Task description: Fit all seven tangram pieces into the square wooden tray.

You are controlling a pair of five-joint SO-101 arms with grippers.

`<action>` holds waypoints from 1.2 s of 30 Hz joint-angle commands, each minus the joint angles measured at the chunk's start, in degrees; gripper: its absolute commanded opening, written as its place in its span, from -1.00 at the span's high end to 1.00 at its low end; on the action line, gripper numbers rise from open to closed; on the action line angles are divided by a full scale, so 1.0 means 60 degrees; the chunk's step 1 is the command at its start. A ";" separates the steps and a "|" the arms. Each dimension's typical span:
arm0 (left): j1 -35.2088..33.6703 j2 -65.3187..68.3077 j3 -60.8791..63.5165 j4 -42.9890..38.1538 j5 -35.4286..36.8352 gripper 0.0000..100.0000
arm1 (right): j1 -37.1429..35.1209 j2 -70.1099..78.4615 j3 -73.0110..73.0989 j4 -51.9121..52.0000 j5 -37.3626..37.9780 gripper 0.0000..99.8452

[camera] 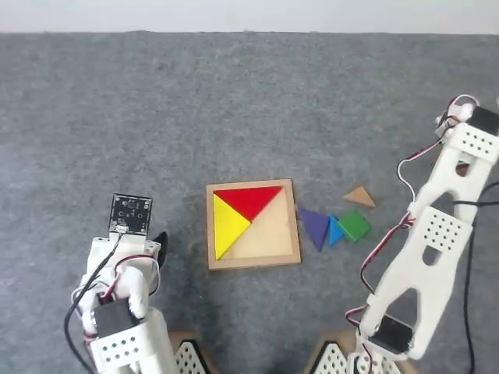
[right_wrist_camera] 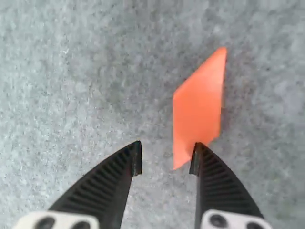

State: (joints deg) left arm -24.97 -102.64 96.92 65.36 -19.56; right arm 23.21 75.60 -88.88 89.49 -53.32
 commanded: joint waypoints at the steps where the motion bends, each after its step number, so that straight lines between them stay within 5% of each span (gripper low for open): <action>1: 0.0000 0.0029 -0.0066 -0.0029 -0.0103 0.44 | 0.0286 -0.0183 -0.1333 0.0388 -0.0029 0.61; 8: 0.0000 0.0029 -0.0066 -0.0029 -0.0103 0.44 | 0.0637 -0.0286 -0.0410 -0.0696 -0.0044 0.34; 16: 0.0000 0.0029 -0.0066 -0.0029 -0.0103 0.44 | 0.0579 0.0081 -0.0293 -0.2073 -0.0044 0.34; 22: 0.0000 0.0029 -0.0066 -0.0029 -0.0103 0.44 | 0.0491 0.1018 -0.0293 -0.2982 0.0088 0.59; 29: 0.0000 0.0029 -0.0066 -0.0029 -0.0103 0.44 | 0.0374 0.1370 -0.0366 -0.2864 0.2198 0.99; 36: 0.0000 0.0029 -0.0066 -0.0029 -0.0103 0.44 | -0.0081 0.1311 -0.0366 -0.2059 0.2593 0.97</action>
State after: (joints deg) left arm -25.05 -102.64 96.92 65.36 -19.56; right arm 25.49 84.13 -90.81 74.20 -40.13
